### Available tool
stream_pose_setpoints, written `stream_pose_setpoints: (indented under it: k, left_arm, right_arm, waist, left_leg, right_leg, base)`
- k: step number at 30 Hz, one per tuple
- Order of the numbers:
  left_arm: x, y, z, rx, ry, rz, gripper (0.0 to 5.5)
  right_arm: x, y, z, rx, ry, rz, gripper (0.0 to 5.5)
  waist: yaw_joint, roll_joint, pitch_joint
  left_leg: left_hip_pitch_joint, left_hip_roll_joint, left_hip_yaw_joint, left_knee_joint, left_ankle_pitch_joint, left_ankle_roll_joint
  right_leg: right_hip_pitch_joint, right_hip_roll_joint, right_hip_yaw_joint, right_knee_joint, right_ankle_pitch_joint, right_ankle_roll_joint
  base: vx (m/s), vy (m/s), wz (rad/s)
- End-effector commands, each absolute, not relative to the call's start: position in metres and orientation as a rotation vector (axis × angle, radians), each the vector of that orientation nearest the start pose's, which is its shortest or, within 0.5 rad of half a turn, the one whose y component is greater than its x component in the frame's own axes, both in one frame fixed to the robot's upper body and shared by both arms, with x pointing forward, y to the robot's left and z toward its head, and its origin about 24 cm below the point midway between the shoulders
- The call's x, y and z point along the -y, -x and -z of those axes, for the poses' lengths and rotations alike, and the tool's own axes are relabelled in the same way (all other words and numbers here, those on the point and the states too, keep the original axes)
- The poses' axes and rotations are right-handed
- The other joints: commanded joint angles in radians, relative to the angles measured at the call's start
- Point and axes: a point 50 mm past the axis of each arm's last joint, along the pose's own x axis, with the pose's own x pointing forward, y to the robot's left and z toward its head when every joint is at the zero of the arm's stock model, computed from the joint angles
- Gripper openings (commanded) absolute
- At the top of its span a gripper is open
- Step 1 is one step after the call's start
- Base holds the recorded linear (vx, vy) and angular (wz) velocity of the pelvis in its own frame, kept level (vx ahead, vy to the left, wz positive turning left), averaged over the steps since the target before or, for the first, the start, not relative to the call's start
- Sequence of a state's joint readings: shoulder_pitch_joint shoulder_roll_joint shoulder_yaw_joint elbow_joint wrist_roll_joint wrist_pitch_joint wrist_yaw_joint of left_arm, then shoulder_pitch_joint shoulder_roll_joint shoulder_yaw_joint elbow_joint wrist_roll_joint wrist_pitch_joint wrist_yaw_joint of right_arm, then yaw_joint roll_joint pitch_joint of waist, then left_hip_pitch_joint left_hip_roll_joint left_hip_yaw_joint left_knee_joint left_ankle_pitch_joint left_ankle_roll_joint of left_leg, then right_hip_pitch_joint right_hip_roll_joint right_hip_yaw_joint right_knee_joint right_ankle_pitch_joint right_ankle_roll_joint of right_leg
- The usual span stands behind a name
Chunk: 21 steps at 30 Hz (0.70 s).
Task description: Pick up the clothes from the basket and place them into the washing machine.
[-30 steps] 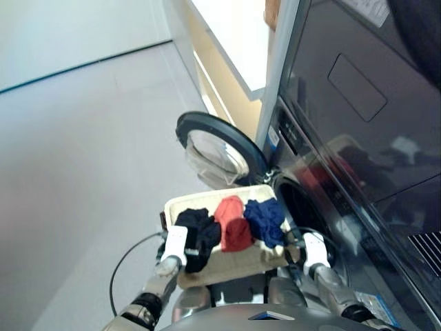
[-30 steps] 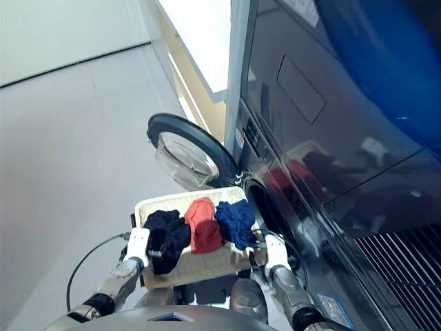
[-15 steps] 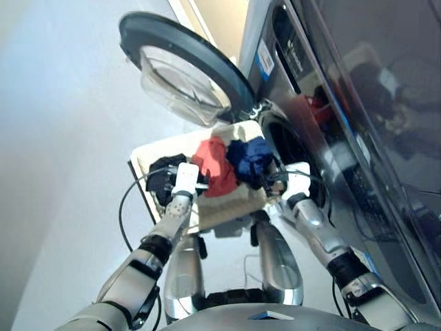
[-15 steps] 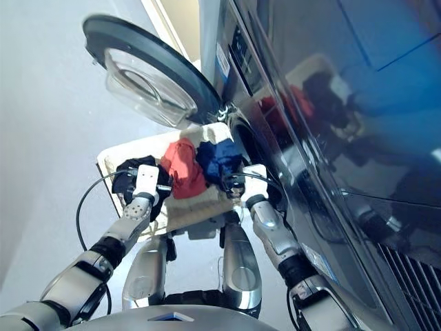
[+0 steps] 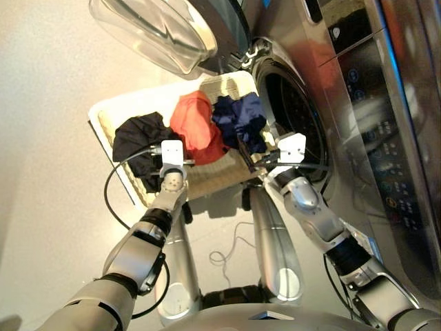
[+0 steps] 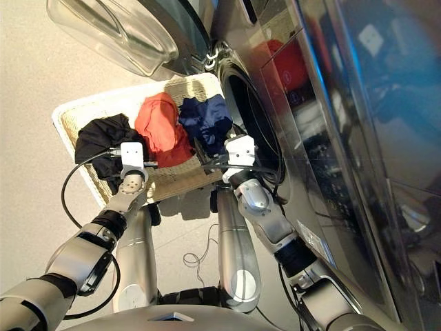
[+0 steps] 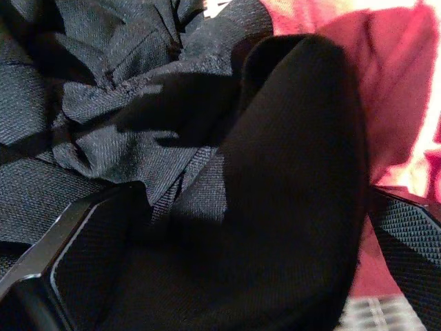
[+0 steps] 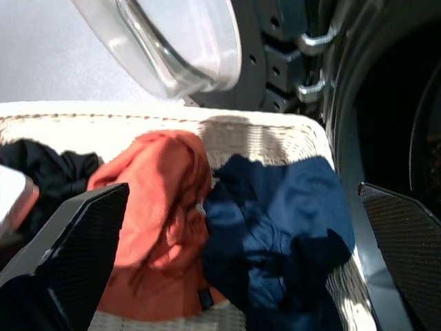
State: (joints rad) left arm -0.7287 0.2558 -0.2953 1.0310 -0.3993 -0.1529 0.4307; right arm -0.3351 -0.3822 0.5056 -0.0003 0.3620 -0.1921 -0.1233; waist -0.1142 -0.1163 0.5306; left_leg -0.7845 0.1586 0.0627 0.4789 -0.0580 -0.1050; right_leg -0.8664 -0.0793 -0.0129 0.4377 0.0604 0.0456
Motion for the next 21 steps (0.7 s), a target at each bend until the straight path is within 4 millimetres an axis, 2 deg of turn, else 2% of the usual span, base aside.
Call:
stream_pose_setpoints:
  k: [1, 5, 8, 11, 13, 19, 21]
  left_arm:
    - [-0.206, -0.370, -0.056, -0.151, -0.104, -0.437, 5.50]
    - [-0.222, -0.371, -0.064, -0.145, -0.159, -0.493, 5.50]
    - [-0.227, -0.371, -0.066, -0.147, -0.210, -0.521, 5.50]
    - [-0.225, -0.371, -0.066, -0.142, -0.186, -0.540, 5.50]
    - [-0.216, -0.368, -0.060, -0.142, -0.149, -0.537, 5.50]
    - [-0.221, -0.361, -0.050, -0.168, -0.106, -0.580, 5.50]
    - [-0.214, -0.358, -0.050, -0.140, -0.044, -0.592, 5.50]
  right_arm:
    - [0.084, -0.262, -0.143, 0.500, -0.068, -0.485, 5.50]
    - [0.084, -0.261, -0.143, 0.500, -0.087, -0.481, 5.50]
    - [0.082, -0.261, -0.143, 0.507, -0.073, -0.480, 5.50]
    - [0.082, -0.261, -0.143, 0.509, -0.070, -0.480, 5.50]
    - [0.084, -0.262, -0.144, 0.511, -0.067, -0.465, 5.50]
    - [0.088, -0.265, -0.147, 0.524, -0.048, -0.444, 5.50]
    - [0.090, -0.266, -0.147, 0.523, -0.050, -0.426, 5.50]
  waist:
    - [-0.008, -0.013, -0.011]
    - [-0.016, -0.019, -0.011]
    - [-0.015, -0.026, -0.011]
    - [-0.014, -0.023, -0.011]
    - [-0.006, -0.011, -0.011]
    - [0.003, -0.002, -0.011]
    - [0.007, 0.003, -0.011]
  left_leg:
    - [-0.058, 0.009, -0.056, 0.128, -0.075, 0.019]
    - [-0.086, 0.006, -0.058, 0.131, -0.072, 0.015]
    - [-0.097, 0.007, -0.057, 0.133, -0.071, 0.014]
    - [-0.103, 0.007, -0.055, 0.133, -0.070, 0.012]
    - [-0.094, 0.002, -0.054, 0.113, -0.061, 0.010]
    - [-0.091, 0.004, -0.048, 0.107, -0.058, 0.005]
    - [-0.094, 0.003, -0.045, 0.100, -0.055, 0.003]
  right_leg:
    - [0.005, -0.019, 0.025, 0.130, -0.116, 0.090]
    - [-0.024, -0.020, 0.025, 0.134, -0.116, 0.089]
    - [-0.036, -0.017, 0.026, 0.133, -0.114, 0.087]
    - [-0.040, -0.020, 0.025, 0.129, -0.112, 0.087]
    - [-0.039, -0.023, 0.023, 0.119, -0.111, 0.086]
    - [-0.036, -0.025, 0.025, 0.110, -0.111, 0.083]
    - [-0.037, -0.027, 0.024, 0.101, -0.108, 0.082]
  base:
    - [0.000, 0.000, 0.000]
    - [0.000, 0.000, 0.000]
    - [0.000, 0.000, 0.000]
    - [0.000, 0.000, 0.000]
    - [0.000, 0.000, 0.000]
    - [0.000, 0.000, 0.000]
    - [0.000, 0.000, 0.000]
